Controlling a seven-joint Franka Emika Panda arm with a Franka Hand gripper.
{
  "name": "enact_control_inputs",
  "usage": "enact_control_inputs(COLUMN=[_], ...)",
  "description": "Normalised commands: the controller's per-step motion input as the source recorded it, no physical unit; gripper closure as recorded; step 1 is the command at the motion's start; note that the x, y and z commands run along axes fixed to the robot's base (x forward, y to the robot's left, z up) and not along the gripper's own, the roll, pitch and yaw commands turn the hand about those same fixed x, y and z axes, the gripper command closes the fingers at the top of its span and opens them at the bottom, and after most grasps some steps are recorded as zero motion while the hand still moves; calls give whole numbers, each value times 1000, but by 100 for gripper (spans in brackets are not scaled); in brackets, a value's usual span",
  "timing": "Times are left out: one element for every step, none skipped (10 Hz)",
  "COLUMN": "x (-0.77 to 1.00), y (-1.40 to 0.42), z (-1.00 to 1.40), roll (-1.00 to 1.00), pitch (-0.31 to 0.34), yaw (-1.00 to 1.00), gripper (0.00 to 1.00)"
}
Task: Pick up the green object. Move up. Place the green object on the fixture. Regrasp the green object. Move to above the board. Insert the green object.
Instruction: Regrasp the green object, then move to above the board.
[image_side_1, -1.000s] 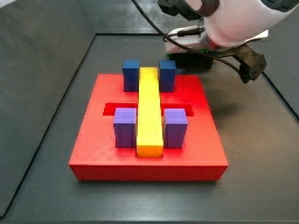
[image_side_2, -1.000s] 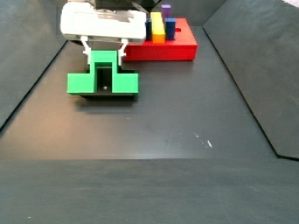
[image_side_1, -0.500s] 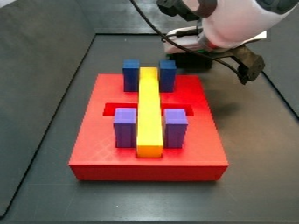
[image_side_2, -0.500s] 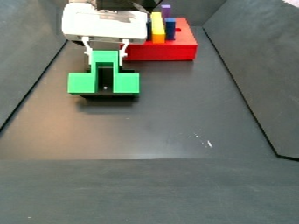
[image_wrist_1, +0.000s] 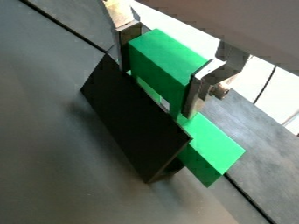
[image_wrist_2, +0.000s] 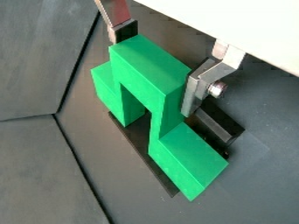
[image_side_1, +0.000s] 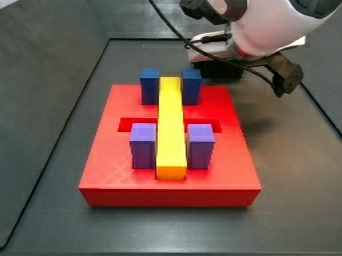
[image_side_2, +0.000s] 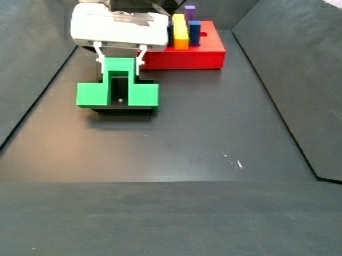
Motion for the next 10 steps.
enact_control_inputs(x=[0, 0, 0, 0, 0, 0, -3, -28, -29, -28], y=[0, 0, 0, 0, 0, 0, 16, 43, 43, 27], z=[0, 0, 0, 0, 0, 1400, 1400, 1400, 1400, 1400], roll=[0, 0, 0, 0, 0, 0, -2, -102, -76, -43], pitch=[0, 0, 0, 0, 0, 0, 22, 19, 11, 27], yaw=[0, 0, 0, 0, 0, 0, -4, -13, -8, -2], gripper=[100, 100, 100, 100, 100, 100, 100, 100, 100, 100])
